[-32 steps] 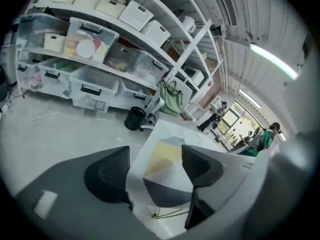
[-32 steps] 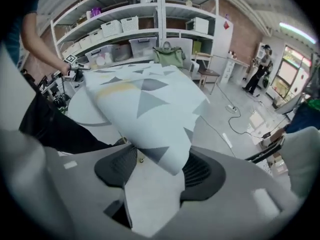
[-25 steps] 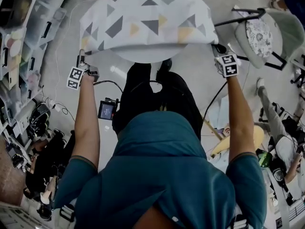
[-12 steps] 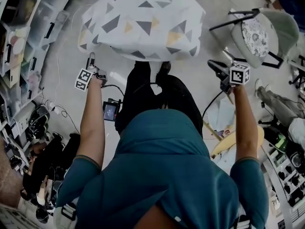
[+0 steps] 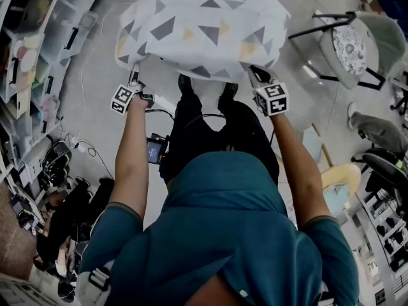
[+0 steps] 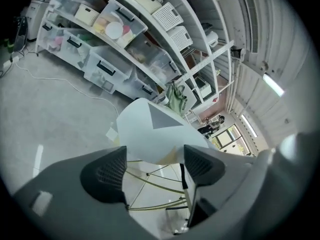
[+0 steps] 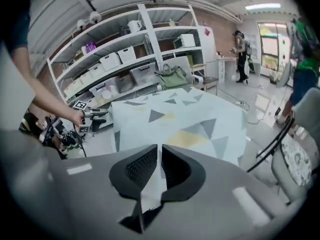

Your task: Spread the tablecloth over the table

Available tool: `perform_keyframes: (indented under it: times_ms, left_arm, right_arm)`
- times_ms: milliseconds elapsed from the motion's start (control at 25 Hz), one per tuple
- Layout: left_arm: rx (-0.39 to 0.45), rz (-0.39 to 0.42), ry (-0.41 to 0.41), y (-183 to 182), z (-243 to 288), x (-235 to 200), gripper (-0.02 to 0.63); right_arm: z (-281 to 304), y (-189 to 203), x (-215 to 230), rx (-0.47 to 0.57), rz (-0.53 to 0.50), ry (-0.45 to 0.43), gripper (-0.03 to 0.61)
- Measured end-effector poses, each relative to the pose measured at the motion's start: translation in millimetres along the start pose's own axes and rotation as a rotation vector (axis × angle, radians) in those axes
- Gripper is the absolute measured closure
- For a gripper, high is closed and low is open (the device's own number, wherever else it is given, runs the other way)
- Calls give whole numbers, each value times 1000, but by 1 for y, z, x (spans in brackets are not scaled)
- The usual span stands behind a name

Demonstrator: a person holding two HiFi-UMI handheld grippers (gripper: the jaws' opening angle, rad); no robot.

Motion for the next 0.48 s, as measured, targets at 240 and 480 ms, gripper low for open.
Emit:
perform_keyframes:
  times_ms: [240,480]
  left_arm:
    - [8,8,75,-27,13,-18,92]
    - [71,32,400,-88,-3,-1,384]
  right_arm:
    - [63,-74,-53,-34,-167,201,560]
    - [104,-57,-52,-231,-72,281,569]
Point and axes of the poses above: the fingertips, and each gripper's own axes: z forward along the fingers, x to its right, y out of its underside, the point moved 1 cm from there along -z, backward along the fingers, and after that the axes turned 14 degrees about -x, right-handed, at the moved point
